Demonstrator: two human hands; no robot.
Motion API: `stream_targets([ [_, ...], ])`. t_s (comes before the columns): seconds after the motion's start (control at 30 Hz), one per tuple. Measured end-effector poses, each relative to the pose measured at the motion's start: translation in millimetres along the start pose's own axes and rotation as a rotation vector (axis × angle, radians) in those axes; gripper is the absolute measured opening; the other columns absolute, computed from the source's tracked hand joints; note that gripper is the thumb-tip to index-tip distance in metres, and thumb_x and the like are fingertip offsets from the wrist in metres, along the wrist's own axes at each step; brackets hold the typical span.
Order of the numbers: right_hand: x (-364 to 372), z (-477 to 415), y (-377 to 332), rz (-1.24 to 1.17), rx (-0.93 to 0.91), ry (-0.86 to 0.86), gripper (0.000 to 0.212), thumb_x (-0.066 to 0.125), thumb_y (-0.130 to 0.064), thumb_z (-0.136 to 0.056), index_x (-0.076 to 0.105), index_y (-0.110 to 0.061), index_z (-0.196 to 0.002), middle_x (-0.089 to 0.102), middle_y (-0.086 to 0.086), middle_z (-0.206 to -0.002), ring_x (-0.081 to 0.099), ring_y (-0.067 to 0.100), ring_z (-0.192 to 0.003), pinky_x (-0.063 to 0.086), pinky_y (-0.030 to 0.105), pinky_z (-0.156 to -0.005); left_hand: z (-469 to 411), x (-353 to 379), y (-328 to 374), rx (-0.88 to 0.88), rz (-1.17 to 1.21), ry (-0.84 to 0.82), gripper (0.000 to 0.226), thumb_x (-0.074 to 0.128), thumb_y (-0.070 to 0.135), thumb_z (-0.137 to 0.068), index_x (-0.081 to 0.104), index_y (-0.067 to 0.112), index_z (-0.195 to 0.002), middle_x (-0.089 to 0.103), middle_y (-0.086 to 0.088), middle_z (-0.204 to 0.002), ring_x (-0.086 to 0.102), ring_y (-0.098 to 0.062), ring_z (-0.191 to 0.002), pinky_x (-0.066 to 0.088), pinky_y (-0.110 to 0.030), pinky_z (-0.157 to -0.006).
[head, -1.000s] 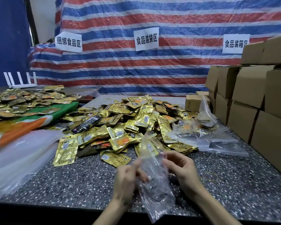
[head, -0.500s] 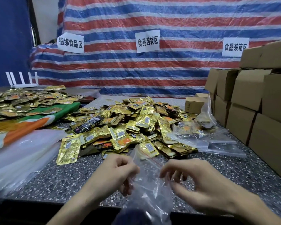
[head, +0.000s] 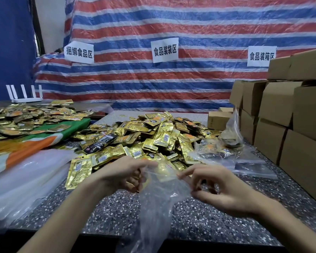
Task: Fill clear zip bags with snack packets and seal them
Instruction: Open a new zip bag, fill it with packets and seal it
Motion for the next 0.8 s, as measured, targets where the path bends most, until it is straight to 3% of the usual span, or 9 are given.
stream_targets([
  [0.07, 4, -6, 4, -0.015, 0.013, 0.015, 0.007, 0.06, -0.016, -0.086, 0.064, -0.021, -0.087, 0.068, -0.021, -0.095, 0.06, 0.005, -0.072, 0.045, 0.014, -0.061, -12, -1, 0, 0.0, 0.133, 0.0, 0.045, 0.08, 0.058, -0.061, 0.068, 0.015, -0.072, 0.061, 0.002, -0.063, 0.051, -0.013, -0.051, 0.041, -0.023, -0.048],
  [0.13, 2, -11, 10, -0.022, 0.054, 0.053, 0.014, 0.058, -0.012, -0.089, 0.061, -0.026, -0.091, 0.066, -0.009, -0.08, 0.058, 0.008, -0.063, 0.048, 0.025, -0.053, -25, -6, -3, 0.05, 0.348, -0.02, 0.048, 0.068, 0.066, -0.073, 0.062, 0.018, -0.07, 0.06, 0.002, -0.064, 0.053, -0.013, -0.052, 0.045, -0.025, -0.051],
  [0.23, -5, -21, 11, 0.028, 0.037, 0.156, 0.021, 0.059, 0.002, -0.089, 0.061, -0.018, -0.091, 0.067, -0.005, -0.08, 0.065, 0.014, -0.07, 0.058, 0.04, -0.061, -48, -20, -9, 0.142, 0.532, 0.148, 0.055, 0.048, 0.062, -0.094, 0.059, 0.015, -0.068, 0.059, -0.001, -0.065, 0.054, -0.016, -0.055, 0.043, -0.024, -0.047],
  [0.33, -12, -32, 7, 0.08, -0.021, 0.262, 0.017, 0.062, 0.006, -0.088, 0.065, -0.011, -0.09, 0.067, -0.005, -0.083, 0.063, 0.011, -0.076, 0.055, 0.038, -0.066, -75, -30, -23, 0.292, 0.012, 0.544, 0.021, 0.063, 0.032, -0.095, 0.068, 0.017, -0.082, 0.069, 0.001, -0.084, 0.063, -0.019, -0.08, 0.051, -0.031, -0.064],
  [0.4, -18, -37, 2, 0.105, -0.059, 0.341, 0.013, 0.062, 0.004, -0.088, 0.066, -0.007, -0.09, 0.066, -0.003, -0.083, 0.062, 0.01, -0.077, 0.054, 0.035, -0.068, -91, -28, -34, 0.319, -0.399, 0.602, 0.01, 0.07, 0.031, -0.09, 0.07, 0.024, -0.098, 0.066, 0.009, -0.1, 0.061, -0.018, -0.098, 0.053, -0.039, -0.085],
  [0.5, -26, -43, -6, 0.194, -0.12, 0.465, 0.008, 0.059, -0.004, -0.087, 0.067, -0.006, -0.089, 0.063, 0.001, -0.085, 0.059, 0.013, -0.078, 0.052, 0.037, -0.067, -108, -20, -53, 0.165, -0.775, 0.577, 0.022, 0.07, 0.041, -0.085, 0.062, 0.033, -0.105, 0.057, 0.011, -0.1, 0.057, -0.017, -0.1, 0.048, -0.037, -0.087],
  [0.57, -33, -44, -12, 0.295, -0.139, 0.53, 0.008, 0.06, -0.008, -0.088, 0.068, -0.008, -0.088, 0.059, 0.0, -0.087, 0.056, 0.015, -0.078, 0.05, 0.038, -0.066, -115, -17, -63, 0.12, -0.904, 0.602, 0.02, 0.069, 0.035, -0.085, 0.059, 0.035, -0.103, 0.059, 0.01, -0.102, 0.056, -0.016, -0.105, 0.044, -0.038, -0.091],
  [0.67, -42, -44, -21, 0.419, -0.14, 0.533, 0.01, 0.059, -0.011, -0.086, 0.069, -0.011, -0.089, 0.055, 0.0, -0.088, 0.054, 0.017, -0.08, 0.047, 0.035, -0.066, -122, -17, -73, 0.165, -0.912, 0.665, 0.046, 0.064, 0.017, -0.085, 0.057, 0.034, -0.127, 0.06, 0.011, -0.125, 0.049, -0.013, -0.115, 0.035, -0.038, -0.104],
  [0.8, -41, -46, -26, 0.564, -0.065, 0.396, 0.013, 0.057, -0.017, -0.084, 0.069, -0.014, -0.087, 0.056, 0.003, -0.086, 0.055, 0.022, -0.079, 0.049, 0.038, -0.063, -120, -21, -71, 0.145, -0.844, 0.645, 0.041, 0.059, 0.032, -0.094, 0.056, 0.036, -0.134, 0.064, 0.009, -0.126, 0.051, -0.016, -0.121, 0.031, -0.046, -0.108],
])
Point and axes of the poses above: each hand's wrist, its own z-axis away from the middle knuckle, its own x-axis out of the palm, y = z × x, the point moved 2 cm from there along -z, towards the middle knuckle
